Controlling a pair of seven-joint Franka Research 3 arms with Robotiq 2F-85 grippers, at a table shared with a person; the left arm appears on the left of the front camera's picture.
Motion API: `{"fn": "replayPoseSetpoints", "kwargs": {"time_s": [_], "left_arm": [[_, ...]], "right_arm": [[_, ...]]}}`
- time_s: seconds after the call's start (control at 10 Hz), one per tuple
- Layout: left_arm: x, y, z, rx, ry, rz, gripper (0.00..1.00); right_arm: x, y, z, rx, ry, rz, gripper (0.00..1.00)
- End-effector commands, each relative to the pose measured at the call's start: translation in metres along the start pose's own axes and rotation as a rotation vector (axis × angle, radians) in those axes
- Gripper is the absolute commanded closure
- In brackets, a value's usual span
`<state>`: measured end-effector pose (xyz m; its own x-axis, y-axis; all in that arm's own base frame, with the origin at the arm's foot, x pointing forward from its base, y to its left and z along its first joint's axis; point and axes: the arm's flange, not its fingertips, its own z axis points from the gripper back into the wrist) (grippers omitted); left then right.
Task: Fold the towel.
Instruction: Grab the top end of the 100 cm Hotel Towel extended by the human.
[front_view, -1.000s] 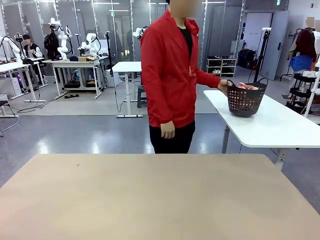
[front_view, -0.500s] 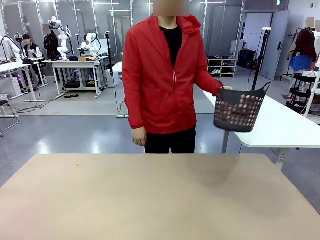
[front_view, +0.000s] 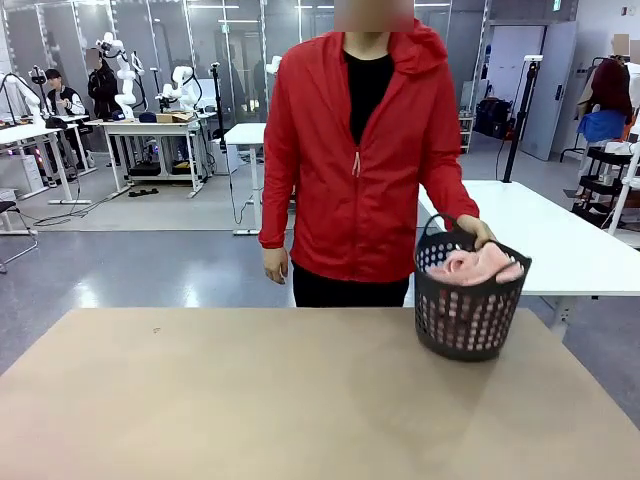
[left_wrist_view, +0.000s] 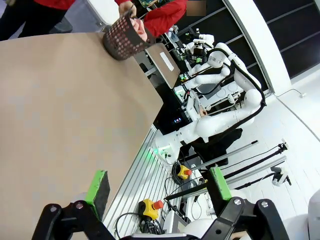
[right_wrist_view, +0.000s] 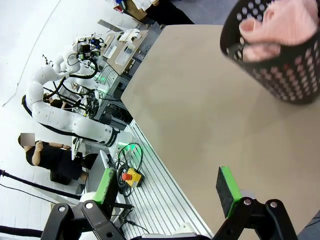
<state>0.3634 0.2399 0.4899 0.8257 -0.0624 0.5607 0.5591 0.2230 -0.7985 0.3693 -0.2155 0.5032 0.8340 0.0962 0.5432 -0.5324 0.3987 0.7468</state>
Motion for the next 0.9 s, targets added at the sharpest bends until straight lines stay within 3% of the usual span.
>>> {"fn": "replayPoseSetpoints", "kwargs": {"time_s": [0.0,0.8], "left_arm": [[-0.0018,-0.0003,0.0005,-0.015,0.006,-0.009,0.0],[-0.0018,-0.0003,0.0005,-0.015,0.006,-0.009,0.0]], "right_arm": [[-0.0012,-0.0002,-0.0012,0.014,-0.008,0.012,0.0],[-0.0012,-0.0002,-0.0012,0.014,-0.008,0.012,0.0]]}}
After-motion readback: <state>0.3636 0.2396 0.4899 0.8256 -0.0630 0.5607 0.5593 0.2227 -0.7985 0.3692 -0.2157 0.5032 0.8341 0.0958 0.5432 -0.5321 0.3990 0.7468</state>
